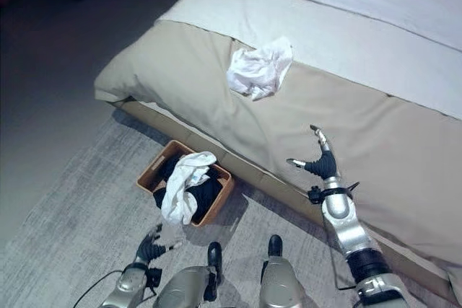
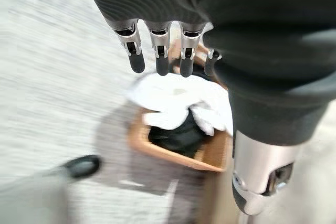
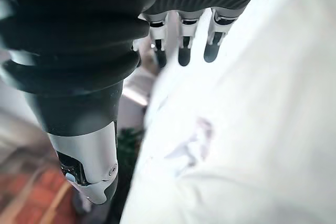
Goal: Pick up clothes into the bucket
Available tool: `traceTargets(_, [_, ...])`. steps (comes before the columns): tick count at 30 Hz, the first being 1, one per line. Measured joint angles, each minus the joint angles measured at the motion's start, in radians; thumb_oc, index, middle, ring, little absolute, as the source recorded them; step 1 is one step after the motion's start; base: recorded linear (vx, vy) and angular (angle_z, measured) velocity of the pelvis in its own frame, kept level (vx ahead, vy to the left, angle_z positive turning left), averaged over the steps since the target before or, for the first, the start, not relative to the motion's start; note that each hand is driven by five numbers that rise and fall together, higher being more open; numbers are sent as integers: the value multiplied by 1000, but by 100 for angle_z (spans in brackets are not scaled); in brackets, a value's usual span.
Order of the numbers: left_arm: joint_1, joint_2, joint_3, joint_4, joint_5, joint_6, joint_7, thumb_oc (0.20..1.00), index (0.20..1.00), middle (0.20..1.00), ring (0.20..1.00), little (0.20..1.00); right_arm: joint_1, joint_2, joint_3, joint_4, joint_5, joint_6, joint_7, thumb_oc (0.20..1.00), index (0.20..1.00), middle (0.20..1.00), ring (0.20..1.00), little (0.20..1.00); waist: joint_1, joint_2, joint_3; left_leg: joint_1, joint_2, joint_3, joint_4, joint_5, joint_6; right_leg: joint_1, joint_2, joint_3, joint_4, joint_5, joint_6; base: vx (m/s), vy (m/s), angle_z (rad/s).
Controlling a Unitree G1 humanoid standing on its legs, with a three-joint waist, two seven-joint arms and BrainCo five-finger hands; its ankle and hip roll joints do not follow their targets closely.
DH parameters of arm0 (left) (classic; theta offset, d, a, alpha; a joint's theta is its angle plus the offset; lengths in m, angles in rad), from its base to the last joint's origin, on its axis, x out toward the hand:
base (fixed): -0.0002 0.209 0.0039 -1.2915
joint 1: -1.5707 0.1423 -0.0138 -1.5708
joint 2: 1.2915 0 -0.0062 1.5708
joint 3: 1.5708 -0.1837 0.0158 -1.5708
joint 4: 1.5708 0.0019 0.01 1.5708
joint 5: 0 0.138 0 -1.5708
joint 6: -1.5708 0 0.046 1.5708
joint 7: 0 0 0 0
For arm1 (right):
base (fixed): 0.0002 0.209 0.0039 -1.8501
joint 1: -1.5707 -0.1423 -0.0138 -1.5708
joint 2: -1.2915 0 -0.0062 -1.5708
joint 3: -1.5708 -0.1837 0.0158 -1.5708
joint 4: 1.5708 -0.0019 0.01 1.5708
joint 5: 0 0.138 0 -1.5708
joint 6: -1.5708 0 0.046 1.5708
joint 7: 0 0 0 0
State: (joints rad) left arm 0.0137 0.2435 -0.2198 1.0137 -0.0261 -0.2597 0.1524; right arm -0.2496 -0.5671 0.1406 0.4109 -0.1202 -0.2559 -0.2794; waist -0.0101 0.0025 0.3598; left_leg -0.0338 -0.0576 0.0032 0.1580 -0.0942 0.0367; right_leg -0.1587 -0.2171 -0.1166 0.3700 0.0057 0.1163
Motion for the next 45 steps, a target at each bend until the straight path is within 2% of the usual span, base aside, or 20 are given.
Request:
traceTargets(3, [49, 27, -6, -4, 15, 5, -8, 1000, 1000, 1000, 1000, 1000, -20, -11, -18, 8, -35, 10, -15, 1000, 1000, 1000, 1000, 1000, 3, -10, -38, -2, -12, -34, 16, -4, 26, -75, -14, 36, 131, -21, 4, 139, -35, 29])
traceTargets(4, [59, 38, -5, -4, 14, 10, -8, 1000, 1000, 1000, 1000, 1000, -45, -16, -10, 17, -38, 14, -19, 1000, 1000, 1000, 1000, 1000, 2, -9, -39, -8, -13, -51, 12, -3, 57, -101, 1, 56, 125, -47, 15, 186, -91, 14])
traceTargets(7, [48, 46, 7, -3, 12, 11, -4, 1000, 1000, 1000, 1000, 1000, -140, -43, 12, 95, -43, 25, -35, 1000, 1000, 1000, 1000, 1000, -2, -7, -37, -53, -10, -70, 16, 2, 66, -173, 34, 69, -12, -39, 41, 253, -122, 15])
traceTargets(8, [34, 48, 7, -2, 12, 11, -1, 1000, 1000, 1000, 1000, 1000, -187, -61, 43, 152, -43, 34, -46, 1000, 1000, 1000, 1000, 1000, -3, -8, -37, -69, -12, -83, 22, 2, 66, -189, 48, 87, -118, -24, 70, 144, -64, 25])
traceTargets(10, [3, 52, 7, -2, 10, 10, 8, 1000, 1000, 1000, 1000, 1000, -218, -90, 68, 196, -42, 49, -56, 1000, 1000, 1000, 1000, 1000, -2, -11, -33, -92, -19, -126, 28, -2, 59, -207, 55, 110, -232, -11, 87, 238, -147, 68])
traceTargets(12, [-6, 53, 5, -18, 6, 7, 19, 1000, 1000, 1000, 1000, 1000, -231, -101, 82, 224, -42, 50, -60, 1000, 1000, 1000, 1000, 1000, -4, -10, -34, -102, -22, -170, 27, -10, 46, -212, 60, 123, -227, -8, 90, 218, -151, 102])
traceTargets(14, [-30, 61, -18, -33, -22, 2, 44, 1000, 1000, 1000, 1000, 1000, -283, -156, 114, 312, -41, 74, -61, 1000, 1000, 1000, 1000, 1000, -9, -32, -35, -101, -43, -272, -54, -23, -2, -248, 53, 151, -141, -10, 74, 180, -141, 134])
traceTargets(15, [-41, 58, -35, -33, -36, 5, 51, 1000, 1000, 1000, 1000, 1000, -313, -166, 117, 327, -41, 79, -61, 1000, 1000, 1000, 1000, 1000, -22, -33, -27, -118, -45, -277, -29, -29, -34, -255, 49, 144, -147, -2, 75, 177, -200, 72])
traceTargets(16, [-35, 37, -55, -37, -52, 5, 59, 1000, 1000, 1000, 1000, 1000, -390, -182, 139, 344, -36, 86, -63, 1000, 1000, 1000, 1000, 1000, -20, -13, -24, -152, -51, -264, 88, -60, -73, -276, 66, 136, -167, -2, 74, 171, -271, 27])
traceTargets(17, [-21, 17, -78, -40, -76, 5, 66, 1000, 1000, 1000, 1000, 1000, -441, -198, 170, 345, -33, 87, -69, 1000, 1000, 1000, 1000, 1000, -16, 15, -22, -129, -33, -257, 117, -73, -94, -281, 91, 118, -167, -1, 72, 170, -270, 16])
traceTargets(18, [-12, 8, -87, -41, -88, 4, 69, 1000, 1000, 1000, 1000, 1000, -465, -215, 194, 356, -32, 87, -76, 1000, 1000, 1000, 1000, 1000, -20, 32, -20, -112, -18, -259, 102, -59, -86, -289, 103, 102, -157, -3, 69, 79, -220, 51])
traceTargets(19, [-29, -2, -111, -57, -114, -1, 73, 1000, 1000, 1000, 1000, 1000, -527, -252, 227, 416, -28, 88, -83, 1000, 1000, 1000, 1000, 1000, -48, 52, -11, -86, -2, -276, 48, -70, -101, -301, 104, 44, -149, 20, 40, 57, -152, 70])
traceTargets(21, [-70, -10, -151, -101, -149, -12, 80, 1000, 1000, 1000, 1000, 1000, -640, -278, 260, 553, -14, 97, -99, 1000, 1000, 1000, 1000, 1000, -47, 58, 20, -86, 21, -281, -5, -60, -87, -341, 118, 9, -121, 4, 7, 52, -172, 64])
traceTargets(25, [-157, -36, -217, -155, -168, -17, 85, 1000, 1000, 1000, 1000, 1000, -812, -298, 322, 701, -4, 130, -109, 1000, 1000, 1000, 1000, 1000, -28, 66, 73, -109, 43, -284, -76, -52, -77, -413, 129, -11, -105, 12, -10, 38, -117, 14])
traceTargets(27, [-179, -35, -260, -177, -183, -23, 85, 1000, 1000, 1000, 1000, 1000, -880, -279, 382, 794, -6, 145, -121, 1000, 1000, 1000, 1000, 1000, -30, 71, 79, -140, 41, -285, -78, -50, -83, -433, 128, -13, -119, 15, -9, 48, -67, -1])
traceTargets(35, [-234, -37, -328, -192, -183, -20, 93, 1000, 1000, 1000, 1000, 1000, -1046, -272, 527, 859, -39, 161, -176, 1000, 1000, 1000, 1000, 1000, -38, 95, 113, -226, 48, -282, -133, -24, -86, -529, 127, -9, -152, 25, 3, 16, -27, -2])
traceTargets(36, [-235, -37, -329, -187, -183, -20, 93, 1000, 1000, 1000, 1000, 1000, -1067, -273, 541, 861, -45, 162, -181, 1000, 1000, 1000, 1000, 1000, -34, 96, 113, -239, 50, -282, -141, -8, -107, -548, 126, -9, -148, 31, 2, 0, 0, 0])
traceTargets(39, [-236, -37, -348, -195, -183, -21, 95, 1000, 1000, 1000, 1000, 1000, -1109, -274, 562, 865, -47, 163, -196, 1000, 1000, 1000, 1000, 1000, -29, 104, 121, -258, 54, -283, -153, 6, -119, -576, 126, -9, -138, 33, 1, 7, -22, 3])
traceTargets(40, [-234, -37, -348, -203, -184, -23, 95, 1000, 1000, 1000, 1000, 1000, -1153, -274, 590, 864, -48, 165, -211, 1000, 1000, 1000, 1000, 1000, -28, 107, 124, -276, 52, -281, -161, 17, -137, -602, 124, -6, -128, 36, -3, 20, -49, 0])
traceTargets(45, [-233, -39, -347, -211, -194, -23, 108, 1000, 1000, 1000, 1000, 1000, -1243, -276, 617, 862, -62, 167, -259, 1000, 1000, 1000, 1000, 1000, -17, 127, 135, -295, 55, -282, -185, 23, -136, -658, 121, -5, -87, 46, -18, 10, -21, -2])
